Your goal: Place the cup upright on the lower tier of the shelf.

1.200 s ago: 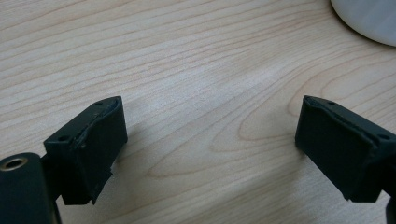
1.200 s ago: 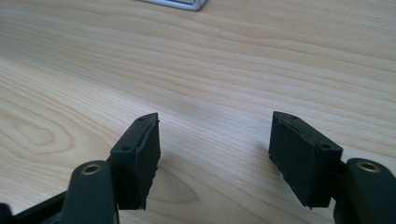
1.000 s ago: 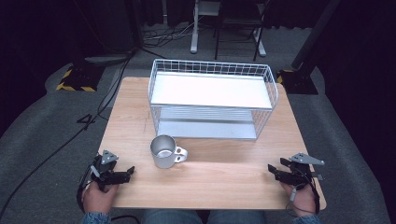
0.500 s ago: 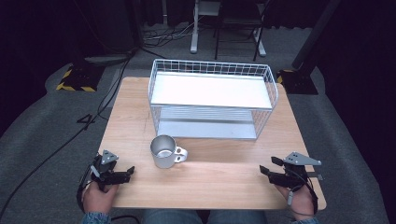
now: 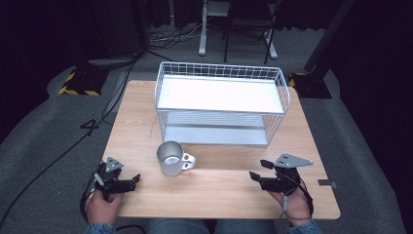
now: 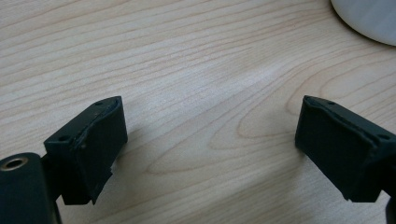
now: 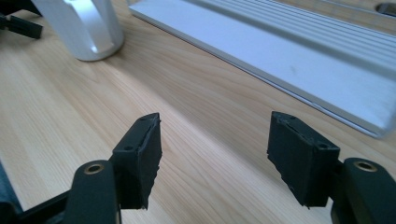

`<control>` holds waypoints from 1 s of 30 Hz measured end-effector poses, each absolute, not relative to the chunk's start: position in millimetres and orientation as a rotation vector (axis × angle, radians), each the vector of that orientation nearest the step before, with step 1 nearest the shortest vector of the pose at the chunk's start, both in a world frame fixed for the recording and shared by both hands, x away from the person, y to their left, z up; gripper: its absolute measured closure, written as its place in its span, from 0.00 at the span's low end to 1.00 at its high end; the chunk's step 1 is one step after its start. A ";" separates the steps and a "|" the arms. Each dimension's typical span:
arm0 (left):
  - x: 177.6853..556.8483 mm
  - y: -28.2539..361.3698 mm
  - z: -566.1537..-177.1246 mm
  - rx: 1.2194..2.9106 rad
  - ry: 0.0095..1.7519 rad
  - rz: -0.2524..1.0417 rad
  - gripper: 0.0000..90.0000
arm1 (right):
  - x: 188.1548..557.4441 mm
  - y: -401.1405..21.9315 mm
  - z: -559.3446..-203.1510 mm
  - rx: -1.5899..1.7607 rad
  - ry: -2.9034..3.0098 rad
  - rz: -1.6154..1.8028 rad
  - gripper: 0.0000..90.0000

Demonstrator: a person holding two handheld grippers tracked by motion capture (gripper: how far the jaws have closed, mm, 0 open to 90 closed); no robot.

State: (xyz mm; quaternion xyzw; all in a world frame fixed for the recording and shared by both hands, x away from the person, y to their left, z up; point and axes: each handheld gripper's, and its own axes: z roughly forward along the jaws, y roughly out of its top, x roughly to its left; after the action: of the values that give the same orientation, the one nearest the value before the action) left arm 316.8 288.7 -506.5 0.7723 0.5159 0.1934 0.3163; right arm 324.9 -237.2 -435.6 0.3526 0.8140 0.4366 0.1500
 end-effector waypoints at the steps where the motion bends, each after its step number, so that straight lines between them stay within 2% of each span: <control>1: 315.7 288.1 -506.7 2.028 1.366 0.508 0.11 | 327.9 -228.9 -433.7 0.990 2.353 1.273 0.39; 30: 321.4 287.0 -506.4 2.032 1.362 0.506 0.10 | 366.0 -134.9 -423.6 0.765 2.486 1.463 0.41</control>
State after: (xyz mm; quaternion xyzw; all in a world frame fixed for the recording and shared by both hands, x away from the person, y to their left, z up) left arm 321.4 287.0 -506.4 0.7718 0.5172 0.1920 0.3162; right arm 366.0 -134.9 -423.6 0.2556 0.8305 0.4886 0.0787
